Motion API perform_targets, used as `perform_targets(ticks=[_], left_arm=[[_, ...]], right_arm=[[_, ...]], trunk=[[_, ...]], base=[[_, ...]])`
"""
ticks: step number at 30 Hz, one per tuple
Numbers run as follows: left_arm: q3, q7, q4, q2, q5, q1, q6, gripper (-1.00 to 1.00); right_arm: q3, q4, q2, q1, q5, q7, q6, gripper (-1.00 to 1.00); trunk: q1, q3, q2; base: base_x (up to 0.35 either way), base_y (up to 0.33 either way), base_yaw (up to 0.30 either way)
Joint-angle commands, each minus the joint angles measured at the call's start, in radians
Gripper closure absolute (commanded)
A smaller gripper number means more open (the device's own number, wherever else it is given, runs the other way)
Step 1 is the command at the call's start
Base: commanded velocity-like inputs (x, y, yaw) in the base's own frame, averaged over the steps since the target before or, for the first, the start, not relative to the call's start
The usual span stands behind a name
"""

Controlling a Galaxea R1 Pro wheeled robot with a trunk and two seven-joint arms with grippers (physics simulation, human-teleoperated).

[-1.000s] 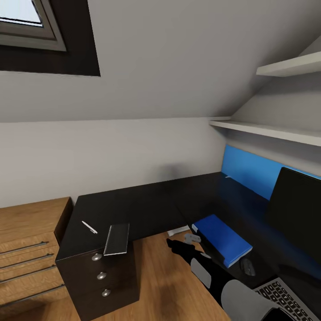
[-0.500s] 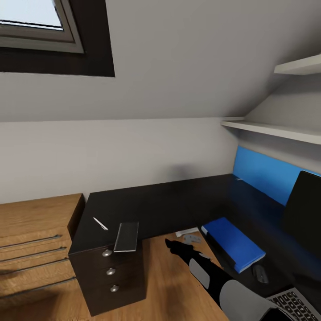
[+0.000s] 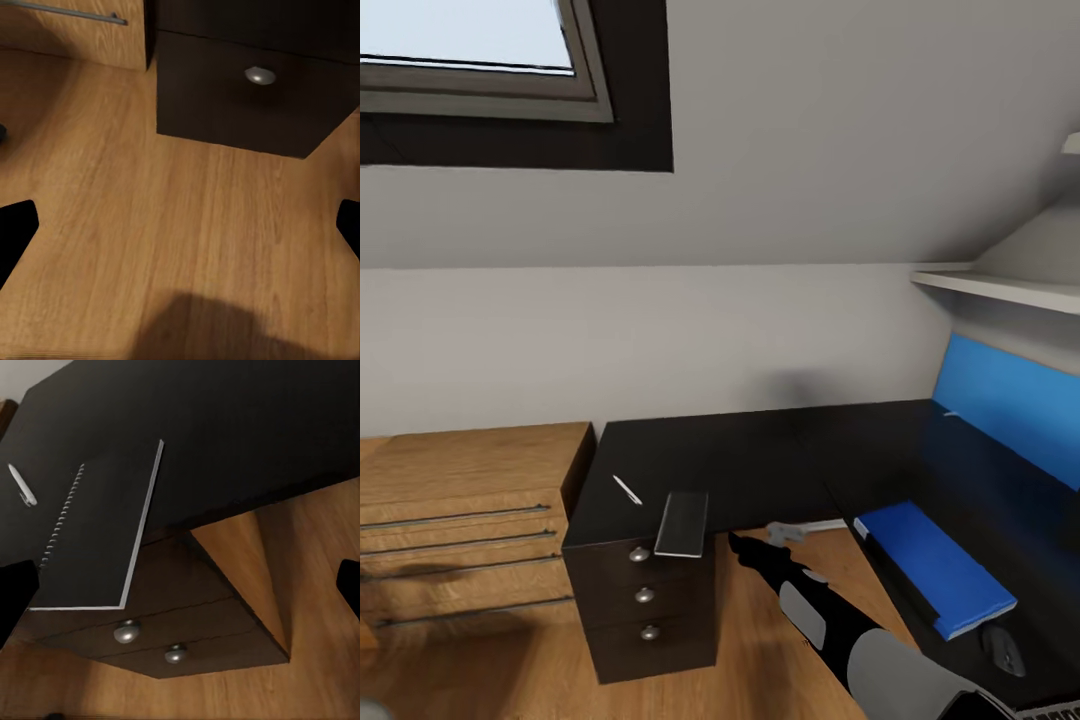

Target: In the bedroom, organize the workspace by keeping the computer under the desk, ensuring the monitor is on the desk, placing the keyboard on the desk next to the monitor, placing the mouse on the desk next to the keyboard, moving the folder from the swivel chair onto the desk next to the mouse, stacking the notebook on top of the folder with the pen on top of the notebook, and positioning the swivel chair next to the desk.

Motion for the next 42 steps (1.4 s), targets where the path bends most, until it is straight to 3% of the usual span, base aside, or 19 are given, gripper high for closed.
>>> perform_targets(ticks=[1, 14, 24, 37, 42], left_arm=[[0.004, -0.003, 0.0, 0.0, 0.0, -0.001, -0.003, -1.0], [0.005, -0.001, 0.0, 0.0, 0.0, -0.001, -0.004, -1.0], [0.006, -0.001, 0.0, -0.002, 0.001, -0.001, -0.004, -1.0], [0.004, 0.0, 0.0, -0.002, 0.0, -0.001, -0.003, -1.0], [0.004, 0.0, 0.0, -0.002, 0.0, -0.001, -0.002, -1.0]], right_arm=[[0.007, 0.002, 0.0, -0.002, -0.011, 0.003, -0.007, -1.0], [0.005, 0.002, -0.009, -0.001, -0.01, 0.018, -0.014, -1.0], [0.006, 0.003, -0.036, 0.001, -0.009, 0.178, -0.032, -1.0], [-0.001, 0.036, -0.044, 0.001, -0.018, 0.22, -0.028, -1.0], [-0.007, 0.037, -0.061, 0.001, -0.068, 0.248, -0.024, -1.0]], trunk=[[0.0, -0.002, -0.001], [0.0, -0.005, -0.001], [0.038, -0.036, -0.071], [0.088, -0.077, -0.162], [0.107, -0.092, -0.197]], base=[[0.0, 0.0, 0.271], [0.0, 0.0, 0.088], [0.0, 0.0, 0.002], [0.0, 0.0, 0.0], [0.0, 0.0, 0.0]])
